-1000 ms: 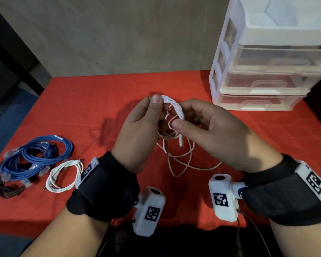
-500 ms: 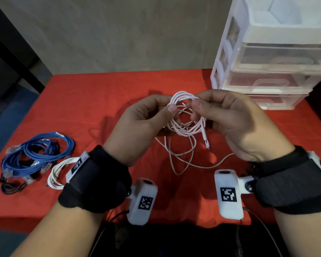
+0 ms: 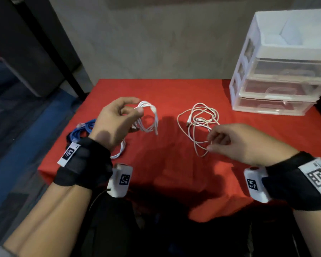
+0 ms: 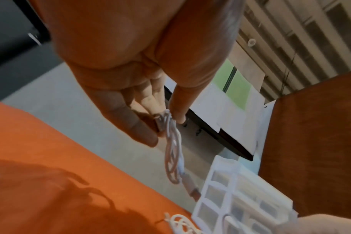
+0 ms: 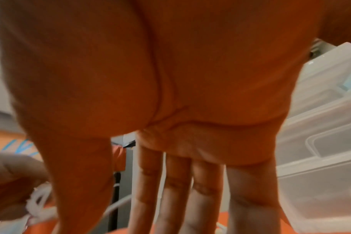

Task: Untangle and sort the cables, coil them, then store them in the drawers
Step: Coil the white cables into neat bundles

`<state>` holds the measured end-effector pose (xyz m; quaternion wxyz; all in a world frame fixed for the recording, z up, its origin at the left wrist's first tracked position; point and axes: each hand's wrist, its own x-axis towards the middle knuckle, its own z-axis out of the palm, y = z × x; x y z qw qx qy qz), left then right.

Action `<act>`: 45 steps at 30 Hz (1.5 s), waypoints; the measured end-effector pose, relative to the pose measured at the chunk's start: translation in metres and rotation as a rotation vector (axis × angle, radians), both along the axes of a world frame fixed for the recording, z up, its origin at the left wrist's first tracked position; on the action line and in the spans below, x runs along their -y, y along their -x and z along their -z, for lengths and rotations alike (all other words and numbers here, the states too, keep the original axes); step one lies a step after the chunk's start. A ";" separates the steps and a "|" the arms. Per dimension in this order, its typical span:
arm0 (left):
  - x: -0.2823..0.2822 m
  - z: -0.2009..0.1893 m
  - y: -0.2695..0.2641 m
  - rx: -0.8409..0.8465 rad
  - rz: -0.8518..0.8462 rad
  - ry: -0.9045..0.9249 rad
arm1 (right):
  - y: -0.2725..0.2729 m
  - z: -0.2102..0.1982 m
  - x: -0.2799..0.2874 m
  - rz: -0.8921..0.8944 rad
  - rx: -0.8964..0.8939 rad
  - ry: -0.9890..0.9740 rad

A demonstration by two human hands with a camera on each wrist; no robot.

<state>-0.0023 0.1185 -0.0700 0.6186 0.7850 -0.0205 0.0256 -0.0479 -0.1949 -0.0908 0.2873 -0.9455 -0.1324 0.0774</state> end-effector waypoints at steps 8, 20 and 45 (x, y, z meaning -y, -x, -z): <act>-0.065 0.007 0.009 -0.149 -0.146 -0.335 | 0.009 0.019 -0.017 0.007 -0.072 0.137; 0.006 -0.018 0.030 0.206 0.046 -0.483 | 0.017 0.019 -0.018 -0.077 0.094 0.117; 0.082 0.013 -0.051 0.396 -0.040 -0.148 | -0.056 -0.021 0.037 0.397 0.196 -0.826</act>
